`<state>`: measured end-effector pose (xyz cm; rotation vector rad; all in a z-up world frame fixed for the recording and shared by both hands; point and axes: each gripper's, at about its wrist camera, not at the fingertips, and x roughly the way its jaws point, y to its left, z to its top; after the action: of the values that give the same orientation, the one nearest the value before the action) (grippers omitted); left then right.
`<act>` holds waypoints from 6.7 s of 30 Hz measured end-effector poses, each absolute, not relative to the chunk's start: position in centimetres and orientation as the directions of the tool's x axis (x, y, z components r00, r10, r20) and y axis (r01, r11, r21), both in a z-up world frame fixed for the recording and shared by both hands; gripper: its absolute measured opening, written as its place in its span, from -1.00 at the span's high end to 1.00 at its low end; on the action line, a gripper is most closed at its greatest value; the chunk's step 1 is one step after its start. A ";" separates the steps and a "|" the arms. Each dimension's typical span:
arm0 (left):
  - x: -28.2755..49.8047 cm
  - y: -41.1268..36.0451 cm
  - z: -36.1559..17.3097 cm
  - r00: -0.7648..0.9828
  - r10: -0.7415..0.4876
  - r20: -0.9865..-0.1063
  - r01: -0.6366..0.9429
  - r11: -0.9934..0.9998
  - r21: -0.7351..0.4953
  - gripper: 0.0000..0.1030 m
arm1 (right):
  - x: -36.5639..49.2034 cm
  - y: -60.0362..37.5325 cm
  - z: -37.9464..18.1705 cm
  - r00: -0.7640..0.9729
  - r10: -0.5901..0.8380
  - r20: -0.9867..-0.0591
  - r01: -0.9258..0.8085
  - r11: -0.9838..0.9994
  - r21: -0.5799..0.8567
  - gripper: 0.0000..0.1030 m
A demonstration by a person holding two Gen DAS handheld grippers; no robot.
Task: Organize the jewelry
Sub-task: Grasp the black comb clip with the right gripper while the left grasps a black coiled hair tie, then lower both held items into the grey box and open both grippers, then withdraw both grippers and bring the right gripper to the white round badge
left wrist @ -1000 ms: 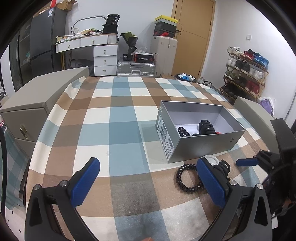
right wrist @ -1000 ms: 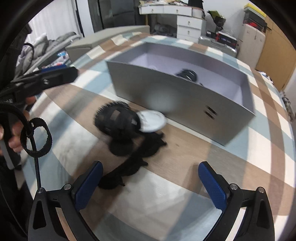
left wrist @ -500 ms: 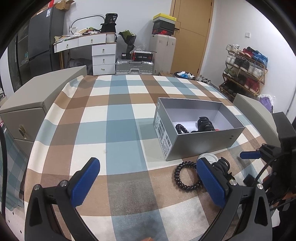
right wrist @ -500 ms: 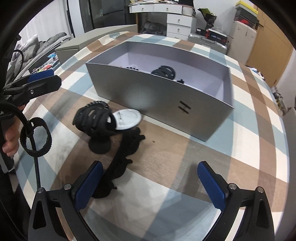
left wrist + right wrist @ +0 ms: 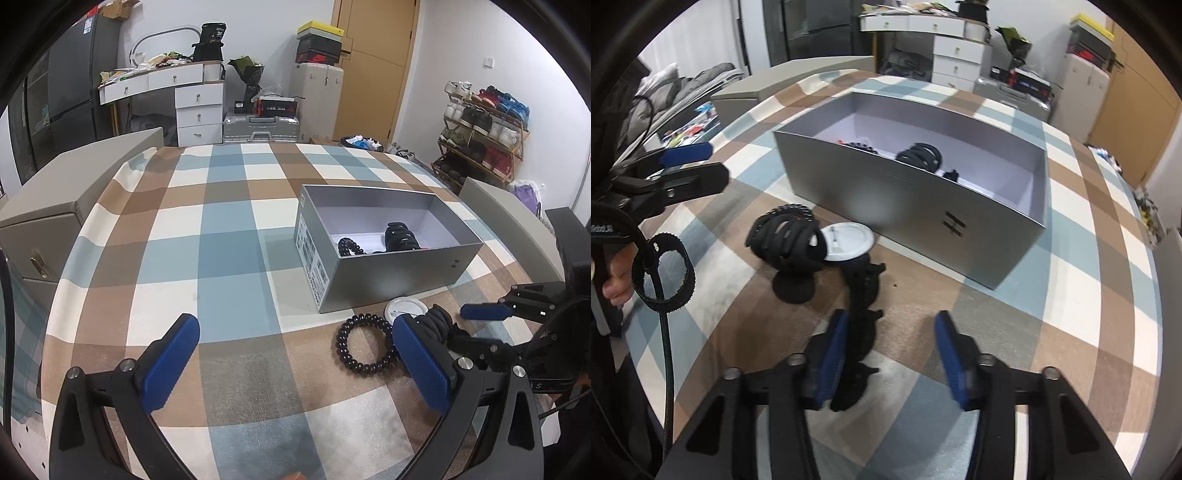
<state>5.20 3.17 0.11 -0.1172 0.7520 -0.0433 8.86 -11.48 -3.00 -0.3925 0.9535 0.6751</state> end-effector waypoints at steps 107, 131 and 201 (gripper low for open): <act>10.6 -1.3 2.3 0.788 -0.125 -0.602 0.045 0.988 -0.145 0.43 | 16.6 -17.5 2.2 0.575 0.617 -0.537 -0.453 0.787 0.420 0.74; 11.0 -1.8 1.7 0.772 -0.112 -0.626 0.048 0.992 -0.119 0.42 | 16.8 -16.7 1.2 0.568 0.586 -0.577 -0.445 0.809 0.384 0.69; 4.3 5.0 -0.4 0.733 -0.030 -0.679 -0.084 0.987 -0.134 -0.97 | 9.6 -5.8 -3.4 0.428 0.396 -0.812 -0.709 0.705 -0.029 0.07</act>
<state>4.35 5.04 -0.44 -0.1598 0.7476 0.0298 9.58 -5.84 -3.39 -0.3985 0.8861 0.7127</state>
